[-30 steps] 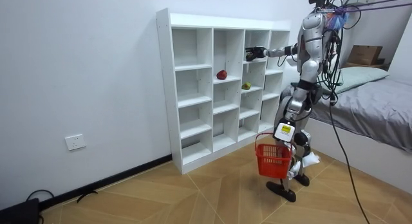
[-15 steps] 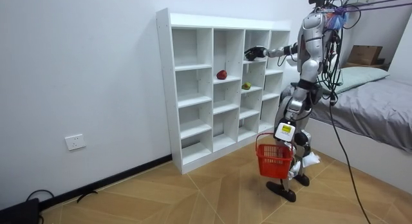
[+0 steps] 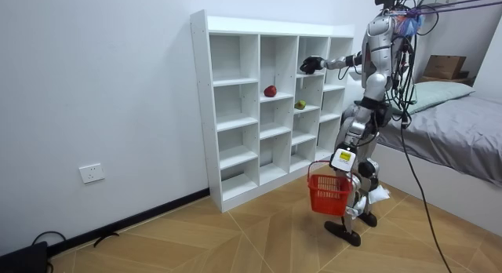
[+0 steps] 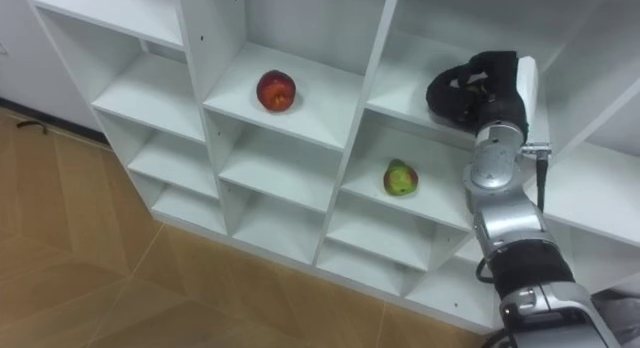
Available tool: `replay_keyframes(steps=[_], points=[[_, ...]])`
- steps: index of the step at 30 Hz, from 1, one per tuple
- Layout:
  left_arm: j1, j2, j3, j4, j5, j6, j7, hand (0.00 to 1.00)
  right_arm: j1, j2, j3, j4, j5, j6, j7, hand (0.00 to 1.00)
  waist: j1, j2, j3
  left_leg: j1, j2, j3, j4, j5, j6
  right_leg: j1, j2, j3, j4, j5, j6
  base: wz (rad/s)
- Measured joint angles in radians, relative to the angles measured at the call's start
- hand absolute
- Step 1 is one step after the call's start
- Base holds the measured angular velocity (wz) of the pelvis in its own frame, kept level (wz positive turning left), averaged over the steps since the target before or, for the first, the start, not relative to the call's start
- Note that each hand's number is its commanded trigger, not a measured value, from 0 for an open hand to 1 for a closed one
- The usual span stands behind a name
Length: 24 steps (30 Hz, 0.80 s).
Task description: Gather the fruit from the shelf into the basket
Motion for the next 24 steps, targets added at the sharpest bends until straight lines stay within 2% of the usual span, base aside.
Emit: replay_keyframes(steps=[5, 9, 14, 18, 21, 24], points=[[-0.025, 0.0, -0.021, -0.016, -0.068, -0.001, -0.004, 1.0, 0.0, 0.0, 0.003, 0.0, -0.036, 0.0, 0.011, 1.0, 0.0, 0.0, 0.0013, 0.002, -0.001, 0.001, 0.003, 0.0, 0.0, 0.001, -0.001, 0.0, 0.0, 0.0, 0.0, 0.0], [-0.063, -0.003, -0.044, -0.037, -0.099, -0.001, -0.033, 1.0, -0.003, 0.0, 0.003, -0.002, -0.131, 0.0, 0.019, 1.0, -0.007, 0.005, 0.0045, -0.004, 0.0, 0.0, 0.003, 0.0, 0.0, -0.002, 0.0, -0.002, 0.001, 0.0, 0.0, 0.0], [-0.096, -0.009, -0.098, -0.08, -0.122, 0.001, -0.049, 1.0, -0.008, 0.002, 0.003, -0.001, -0.138, 0.01, 0.021, 1.0, -0.018, -0.005, 0.0018, -0.014, -0.001, -0.003, 0.004, 0.0, 0.0, -0.003, 0.0, -0.004, 0.001, 0.0, 0.0, 0.03], [-0.13, -0.029, -0.141, -0.135, -0.218, 0.0, -0.06, 1.0, -0.015, 0.003, 0.011, -0.003, -0.139, 0.029, 0.032, 1.0, -0.029, -0.02, 0.0003, -0.016, -0.003, -0.007, 0.009, 0.001, 0.001, -0.007, -0.001, -0.001, 0.001, 0.0, 0.0, 0.05], [-0.157, -0.049, -0.181, -0.145, -0.267, -0.002, -0.068, 1.0, -0.021, 0.003, 0.022, -0.006, -0.141, 0.04, 0.032, 1.0, -0.031, -0.022, 0.0002, -0.016, -0.003, -0.007, 0.011, 0.001, 0.001, -0.007, -0.003, -0.001, 0.001, 0.0, 0.0, 0.0], [-0.167, -0.056, -0.221, -0.155, -0.334, -0.006, -0.08, 1.0, -0.027, 0.003, 0.032, -0.018, -0.125, 0.05, 0.032, 1.0, -0.034, -0.022, 0.0001, -0.018, -0.001, 0.003, 0.011, 0.001, 0.001, -0.013, -0.002, 0.001, 0.003, 0.0, 0.0, -0.07]])
